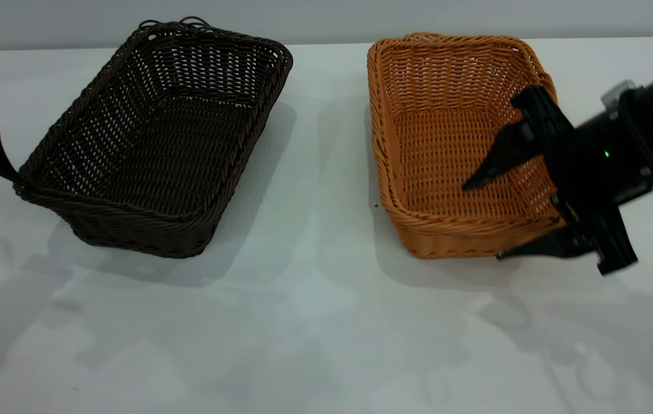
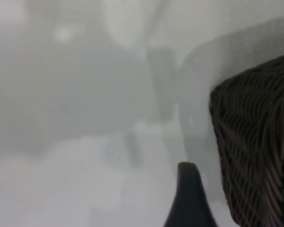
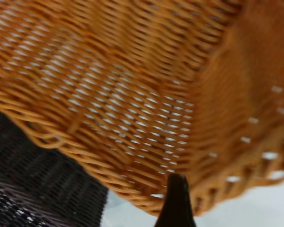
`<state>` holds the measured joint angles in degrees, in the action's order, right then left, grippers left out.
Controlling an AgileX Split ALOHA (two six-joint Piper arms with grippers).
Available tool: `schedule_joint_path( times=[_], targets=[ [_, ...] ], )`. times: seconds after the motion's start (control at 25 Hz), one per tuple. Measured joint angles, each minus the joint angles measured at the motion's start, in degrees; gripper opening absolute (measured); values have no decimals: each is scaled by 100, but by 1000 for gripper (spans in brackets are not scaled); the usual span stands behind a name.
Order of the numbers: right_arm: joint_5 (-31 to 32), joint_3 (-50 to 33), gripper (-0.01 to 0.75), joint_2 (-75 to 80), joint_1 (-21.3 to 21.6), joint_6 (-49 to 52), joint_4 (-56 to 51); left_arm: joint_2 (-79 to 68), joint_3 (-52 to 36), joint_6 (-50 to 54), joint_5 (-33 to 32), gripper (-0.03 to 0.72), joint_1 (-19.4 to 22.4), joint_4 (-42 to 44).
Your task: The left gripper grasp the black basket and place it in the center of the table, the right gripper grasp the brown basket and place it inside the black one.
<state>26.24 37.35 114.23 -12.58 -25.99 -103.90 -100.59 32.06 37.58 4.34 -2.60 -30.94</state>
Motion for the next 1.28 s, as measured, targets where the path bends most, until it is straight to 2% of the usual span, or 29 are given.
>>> schedule_joint_path(
  times=[0.6,1.28],
  targets=[
    [-137,794,523,981,0,284,-6,-635,63,76,584,435,-102,0],
    [-436,901,503,1232,0,302,-29,-1404,851,106,280,435,-102,0]
  ],
)
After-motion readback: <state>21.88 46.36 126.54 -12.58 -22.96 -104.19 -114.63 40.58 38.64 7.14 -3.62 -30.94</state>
